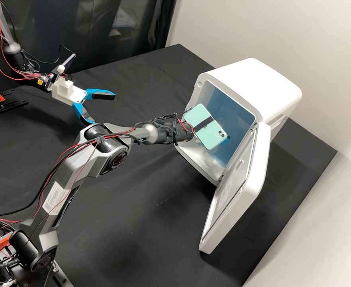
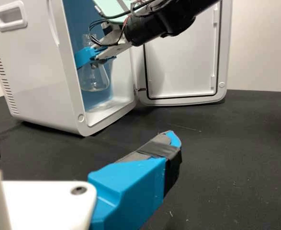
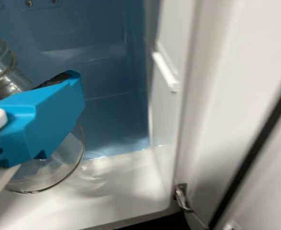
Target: Place the flask in the incubator
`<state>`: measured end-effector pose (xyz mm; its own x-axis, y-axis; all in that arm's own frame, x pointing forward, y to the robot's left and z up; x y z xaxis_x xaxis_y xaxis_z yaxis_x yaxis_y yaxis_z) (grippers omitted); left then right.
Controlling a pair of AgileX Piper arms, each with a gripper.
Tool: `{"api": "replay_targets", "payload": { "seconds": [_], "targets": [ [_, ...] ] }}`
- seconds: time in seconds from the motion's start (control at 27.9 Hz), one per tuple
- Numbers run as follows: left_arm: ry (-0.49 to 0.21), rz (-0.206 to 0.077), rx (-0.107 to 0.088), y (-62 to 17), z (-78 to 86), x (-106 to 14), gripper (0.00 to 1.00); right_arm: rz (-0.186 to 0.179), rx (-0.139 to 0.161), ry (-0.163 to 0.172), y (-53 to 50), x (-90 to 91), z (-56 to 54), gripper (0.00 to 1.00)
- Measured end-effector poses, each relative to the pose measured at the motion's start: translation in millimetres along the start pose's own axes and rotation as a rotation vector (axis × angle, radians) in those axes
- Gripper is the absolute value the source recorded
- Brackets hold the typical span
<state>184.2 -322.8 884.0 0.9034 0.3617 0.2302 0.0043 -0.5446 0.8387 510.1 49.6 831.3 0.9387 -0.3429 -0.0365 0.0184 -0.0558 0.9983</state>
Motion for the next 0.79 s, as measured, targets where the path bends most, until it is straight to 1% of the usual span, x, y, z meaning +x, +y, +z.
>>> {"api": "replay_targets", "payload": {
  "seconds": [0.07,0.11,0.14,0.18,0.22,0.25,0.29,0.32,0.36,0.47,0.57,0.75,0.79],
  "targets": [
    [0.008,-0.001,0.016,-0.5,-0.9,0.2,1.0,-0.01,-0.02,-0.011,-7.8,6.2,-2.2,0.0],
    [0.009,0.0,0.019,-0.7,-1.0,0.3,1.0,-0.015,-0.027,-0.017,-11.0,8.4,-3.6,0.0],
    [0.009,-0.002,0.024,-0.9,-1.1,0.4,1.0,-0.023,-0.02,-0.026,-14.6,10.0,-4.6,0.0],
    [0.009,-0.003,0.032,-1.2,-1.2,0.5,1.0,-0.026,-0.03,-0.029,-16.2,11.9,-6.3,0.0],
    [0.009,-0.004,0.034,-1.4,-1.2,0.5,1.0,-0.03,-0.031,-0.036,-18.0,14.0,-6.5,0.0],
    [0.01,-0.007,0.033,-2.1,-1.4,0.7,1.0,-0.041,-0.037,-0.047,-23.6,17.7,-6.1,0.0],
    [0.011,-0.006,0.033,-1.9,-1.5,0.7,1.0,-0.049,-0.041,-0.053,-27.0,19.8,-5.8,0.0],
    [0.011,-0.006,0.033,-1.9,-1.5,0.7,1.0,-0.054,-0.04,-0.058,-29.4,21.2,-5.8,0.0],
    [0.011,-0.006,0.033,-1.9,-1.5,0.7,1.0,-0.063,-0.048,-0.067,-33.5,23.1,-3.8,0.0],
    [0.013,-0.005,0.032,-1.9,-1.6,0.7,1.0,-0.077,-0.046,-0.086,-38.4,26.6,0.7,0.0],
    [0.016,-0.004,0.03,-1.8,-1.9,0.6,1.0,-0.084,-0.049,-0.095,-39.5,27.1,1.9,0.0],
    [0.028,-0.001,0.028,-1.5,-3.0,0.6,1.0,-0.091,-0.068,-0.103,-41.9,28.2,3.0,0.0],
    [0.028,-0.001,0.028,-1.5,-3.0,0.6,1.0,-0.093,-0.082,-0.103,-42.8,28.3,2.3,0.0]
  ]
}}
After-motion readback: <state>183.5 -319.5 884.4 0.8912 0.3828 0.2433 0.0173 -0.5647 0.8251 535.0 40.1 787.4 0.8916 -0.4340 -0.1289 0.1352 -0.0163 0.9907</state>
